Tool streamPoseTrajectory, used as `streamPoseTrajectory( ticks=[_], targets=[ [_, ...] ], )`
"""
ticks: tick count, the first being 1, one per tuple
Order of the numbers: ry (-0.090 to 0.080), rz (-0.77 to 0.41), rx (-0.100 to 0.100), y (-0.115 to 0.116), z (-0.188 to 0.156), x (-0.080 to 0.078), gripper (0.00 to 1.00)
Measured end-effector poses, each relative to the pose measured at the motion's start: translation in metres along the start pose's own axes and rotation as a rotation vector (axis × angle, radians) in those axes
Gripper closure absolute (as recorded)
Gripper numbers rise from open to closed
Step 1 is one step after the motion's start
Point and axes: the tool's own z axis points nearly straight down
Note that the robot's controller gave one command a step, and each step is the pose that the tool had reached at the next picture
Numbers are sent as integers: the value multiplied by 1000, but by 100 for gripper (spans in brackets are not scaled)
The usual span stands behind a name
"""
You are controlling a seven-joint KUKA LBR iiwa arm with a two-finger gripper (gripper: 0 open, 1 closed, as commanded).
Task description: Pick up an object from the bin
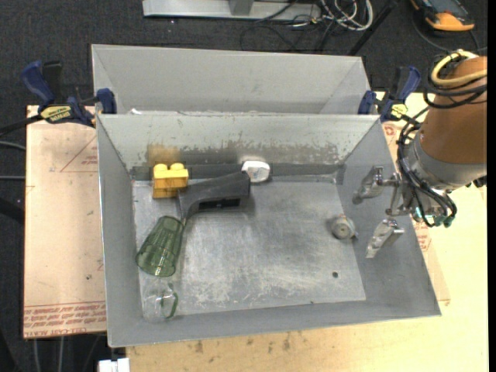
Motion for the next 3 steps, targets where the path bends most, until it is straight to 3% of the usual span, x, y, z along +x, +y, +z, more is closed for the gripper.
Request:
streamPoseTrajectory(
  ticks=[1,2,3],
  targets=[
    [-7,-3,2,0,-4,-2,0],
    [-13,46,2,-7,58,-15,0],
    [-2,-45,1,12,87,-6,0]
  ],
)
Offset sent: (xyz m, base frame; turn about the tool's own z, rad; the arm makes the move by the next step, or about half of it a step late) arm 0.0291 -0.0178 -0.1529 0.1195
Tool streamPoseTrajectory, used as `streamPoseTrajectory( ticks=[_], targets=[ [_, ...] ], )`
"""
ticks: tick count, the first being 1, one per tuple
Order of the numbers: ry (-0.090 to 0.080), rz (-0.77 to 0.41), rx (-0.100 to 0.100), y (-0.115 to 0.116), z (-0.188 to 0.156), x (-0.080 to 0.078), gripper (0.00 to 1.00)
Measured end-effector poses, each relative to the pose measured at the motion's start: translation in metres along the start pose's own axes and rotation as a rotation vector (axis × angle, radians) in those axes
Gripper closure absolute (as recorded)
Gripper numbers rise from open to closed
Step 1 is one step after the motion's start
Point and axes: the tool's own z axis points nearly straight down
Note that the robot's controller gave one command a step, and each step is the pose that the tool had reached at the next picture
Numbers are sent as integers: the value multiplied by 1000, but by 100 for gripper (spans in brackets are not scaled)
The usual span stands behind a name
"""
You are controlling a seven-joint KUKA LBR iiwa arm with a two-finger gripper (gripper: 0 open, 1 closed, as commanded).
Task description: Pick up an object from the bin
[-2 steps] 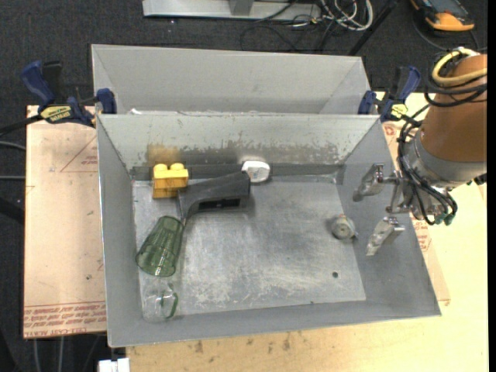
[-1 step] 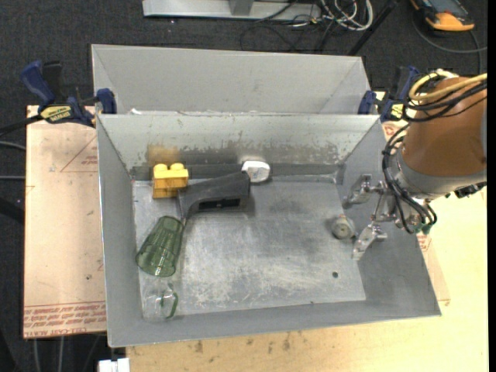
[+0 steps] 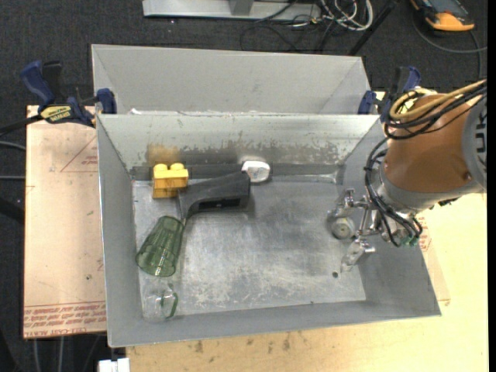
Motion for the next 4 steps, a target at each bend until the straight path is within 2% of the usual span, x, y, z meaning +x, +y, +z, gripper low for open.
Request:
streamPoseTrajectory(
  ticks=[1,2,3,4],
  targets=[
    [-1,-98,-1,-19,-48,-21,0],
    [-18,-86,5,-35,-29,-34,0],
    [-3,-333,0,-34,80,-96,100],
    [-18,-333,4,-33,81,-98,0]
  ],
)
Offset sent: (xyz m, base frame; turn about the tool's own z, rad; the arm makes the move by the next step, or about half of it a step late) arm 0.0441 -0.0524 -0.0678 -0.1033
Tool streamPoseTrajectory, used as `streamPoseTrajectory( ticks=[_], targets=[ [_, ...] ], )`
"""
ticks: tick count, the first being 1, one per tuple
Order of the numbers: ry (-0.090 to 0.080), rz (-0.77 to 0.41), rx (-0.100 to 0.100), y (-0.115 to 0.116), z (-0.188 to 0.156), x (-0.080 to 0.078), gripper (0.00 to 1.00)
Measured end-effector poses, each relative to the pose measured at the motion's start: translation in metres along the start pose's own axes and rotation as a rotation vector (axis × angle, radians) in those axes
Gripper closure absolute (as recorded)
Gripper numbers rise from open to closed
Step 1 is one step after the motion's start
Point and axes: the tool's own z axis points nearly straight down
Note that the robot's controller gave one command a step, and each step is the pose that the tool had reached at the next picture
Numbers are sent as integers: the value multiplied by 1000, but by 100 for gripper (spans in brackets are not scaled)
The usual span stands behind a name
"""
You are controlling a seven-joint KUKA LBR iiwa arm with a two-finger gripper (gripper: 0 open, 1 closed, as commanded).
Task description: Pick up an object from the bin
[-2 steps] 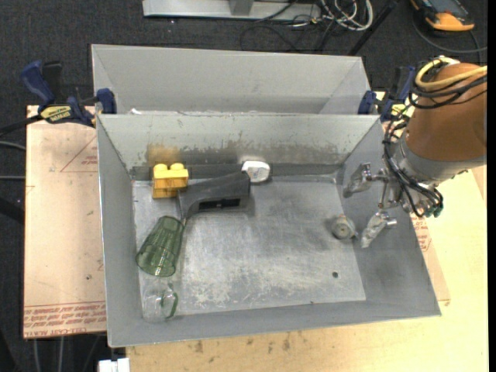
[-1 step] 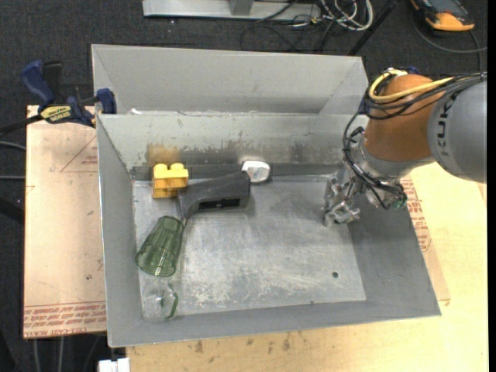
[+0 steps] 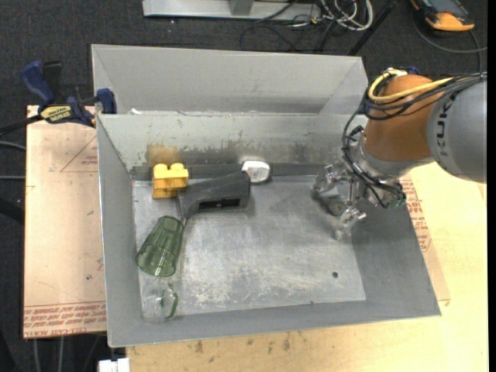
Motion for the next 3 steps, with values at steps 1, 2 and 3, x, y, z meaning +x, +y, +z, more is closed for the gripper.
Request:
streamPoseTrajectory(
  ticks=[1,2,3],
  targets=[
    [0,0,0,0,0,0,0],
    [15,-50,-8,-11,-44,-1,0],
    [6,-68,-1,-17,-83,-1,0]
  ],
)
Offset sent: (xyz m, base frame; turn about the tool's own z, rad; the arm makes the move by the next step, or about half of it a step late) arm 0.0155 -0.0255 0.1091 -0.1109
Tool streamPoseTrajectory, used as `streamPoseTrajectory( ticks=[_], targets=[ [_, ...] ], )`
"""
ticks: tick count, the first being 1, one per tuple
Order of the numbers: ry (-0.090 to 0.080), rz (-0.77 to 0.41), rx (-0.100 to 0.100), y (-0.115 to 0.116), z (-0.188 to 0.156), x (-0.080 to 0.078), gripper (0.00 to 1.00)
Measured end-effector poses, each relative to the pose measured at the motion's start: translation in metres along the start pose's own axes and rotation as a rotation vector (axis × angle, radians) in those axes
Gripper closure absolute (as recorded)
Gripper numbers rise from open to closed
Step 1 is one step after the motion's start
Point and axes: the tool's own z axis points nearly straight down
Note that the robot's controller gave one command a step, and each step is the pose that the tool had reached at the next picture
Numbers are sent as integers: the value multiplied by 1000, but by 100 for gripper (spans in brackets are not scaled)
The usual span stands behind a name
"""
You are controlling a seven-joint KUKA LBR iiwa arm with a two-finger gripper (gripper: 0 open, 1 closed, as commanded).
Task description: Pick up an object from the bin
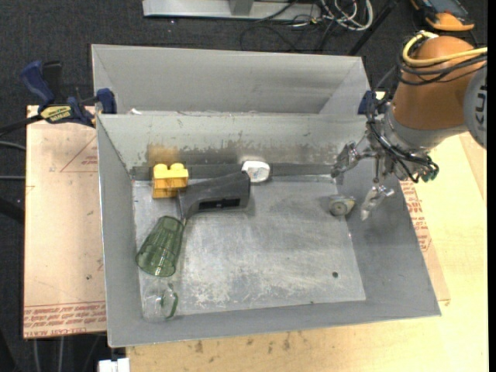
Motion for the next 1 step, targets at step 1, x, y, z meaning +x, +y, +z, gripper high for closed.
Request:
streamPoseTrajectory(
  ticks=[1],
  targets=[
    [1,-116,-12,-18,83,-13,100]
  ],
)
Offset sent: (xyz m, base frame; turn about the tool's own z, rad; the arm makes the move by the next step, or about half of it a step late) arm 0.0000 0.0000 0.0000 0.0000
